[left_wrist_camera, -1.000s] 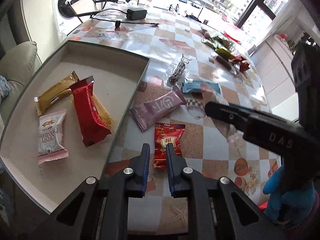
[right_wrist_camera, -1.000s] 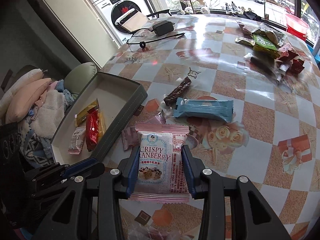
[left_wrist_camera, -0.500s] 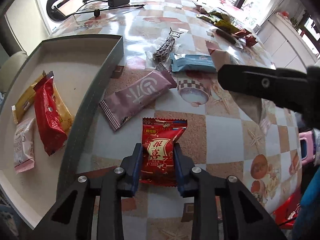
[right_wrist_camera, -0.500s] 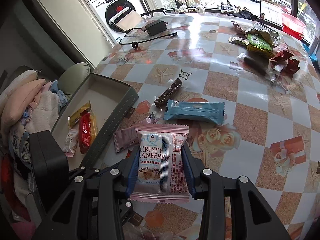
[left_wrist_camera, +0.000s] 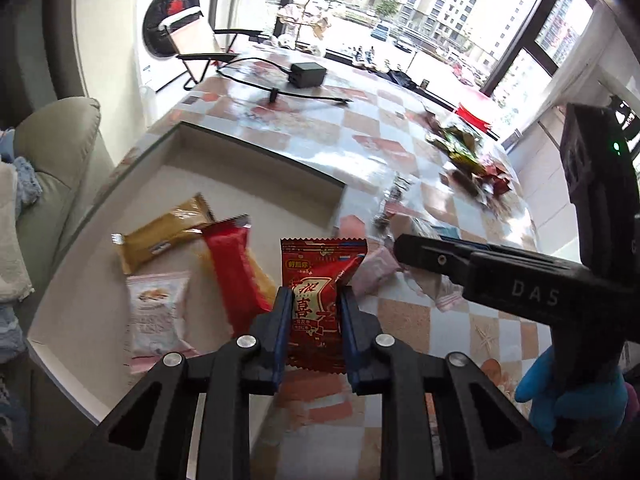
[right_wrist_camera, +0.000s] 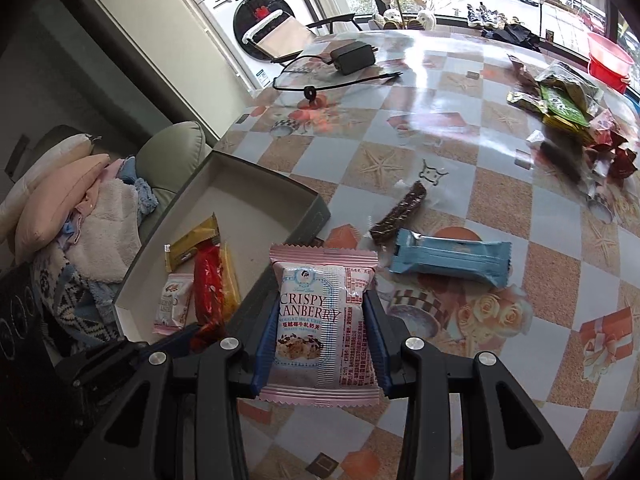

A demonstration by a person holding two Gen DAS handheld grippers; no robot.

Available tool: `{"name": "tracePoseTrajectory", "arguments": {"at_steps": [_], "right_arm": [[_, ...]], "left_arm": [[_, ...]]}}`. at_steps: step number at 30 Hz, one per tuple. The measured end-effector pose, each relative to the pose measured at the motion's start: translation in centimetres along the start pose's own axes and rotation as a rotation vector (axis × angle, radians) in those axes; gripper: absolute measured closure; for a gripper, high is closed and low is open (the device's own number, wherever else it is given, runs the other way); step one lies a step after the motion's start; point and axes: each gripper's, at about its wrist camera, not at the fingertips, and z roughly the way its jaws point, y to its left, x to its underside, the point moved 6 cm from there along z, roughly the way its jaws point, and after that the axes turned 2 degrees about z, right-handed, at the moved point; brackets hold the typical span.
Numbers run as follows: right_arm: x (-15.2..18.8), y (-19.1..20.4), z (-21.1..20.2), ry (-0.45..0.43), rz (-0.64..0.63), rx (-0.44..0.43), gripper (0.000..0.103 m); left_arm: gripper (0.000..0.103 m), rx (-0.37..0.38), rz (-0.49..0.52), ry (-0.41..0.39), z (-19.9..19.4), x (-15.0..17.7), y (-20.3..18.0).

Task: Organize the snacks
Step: 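Carry red candy pack and cranberry pack into the gray tray, open both grippers, then move left gripper to clear-wrapped pastry while right moves to blue wrapper bar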

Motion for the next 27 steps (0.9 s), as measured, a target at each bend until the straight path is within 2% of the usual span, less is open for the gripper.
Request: {"name": "tracePoseTrajectory", "arguments": {"at_steps": [5, 9, 10, 11, 12, 13, 14, 15, 16, 19, 22, 25, 27], "right_arm": [[-1.3, 3.6, 3.1, 0.046, -0.022, -0.049, 0.061], [-2.1, 6.1, 5.3, 0.069, -0.050, -0.063, 0.061], [-2.3, 6.7, 5.8, 0.073, -0.058, -0.064, 0.061], [-2.4, 7.1, 6.2, 0.079, -0.068, -0.064, 0.061], [-2.5, 7.5, 6.6, 0.088, -0.078, -0.061, 0.058], [-2.6, 7.8, 7.0, 0.096, -0.087, -0.054, 0.049], [-2.6, 7.8, 7.2, 0.102, -0.093, -0.042, 0.039], [-2.6, 7.6, 7.2, 0.099, -0.097, -0.026, 0.017], [-2.7, 7.1, 7.0, 0.083, -0.100, -0.005, 0.009], [-3.5, 4.3, 5.8, 0.027, -0.068, 0.072, 0.009], [-4.8, -0.9, 4.7, -0.030, 0.068, 0.174, 0.009], [-5.5, -6.4, 4.9, -0.031, 0.227, 0.245, 0.009], [-5.7, -8.7, 5.4, -0.023, 0.279, 0.274, 0.009]], "left_arm": [[0.078, -0.065, -0.072, 0.006, 0.4, -0.4, 4.9], [0.077, -0.113, -0.065, 0.029, 1.7, -0.1, 6.6], [0.075, -0.119, -0.064, 0.039, 2.0, 0.1, 6.8], [0.069, -0.124, -0.062, 0.047, 2.4, 0.3, 7.0], [0.059, -0.129, -0.059, 0.050, 2.7, 0.4, 7.2], [0.053, -0.132, -0.055, 0.049, 2.7, 0.6, 7.2], [0.044, -0.135, -0.048, 0.043, 2.8, 0.8, 7.2], [0.038, -0.136, -0.038, 0.035, 2.7, 0.9, 7.2], [0.035, -0.138, -0.028, 0.027, 2.6, 1.0, 7.1], [0.029, -0.148, -0.003, 0.013, 2.6, 1.0, 6.8], [0.028, -0.151, 0.007, 0.004, 2.6, 0.8, 6.5], [0.025, -0.145, 0.009, -0.008, 2.3, 1.0, 6.1], [0.024, -0.145, 0.017, -0.014, 2.0, 1.2, 5.9]]}}
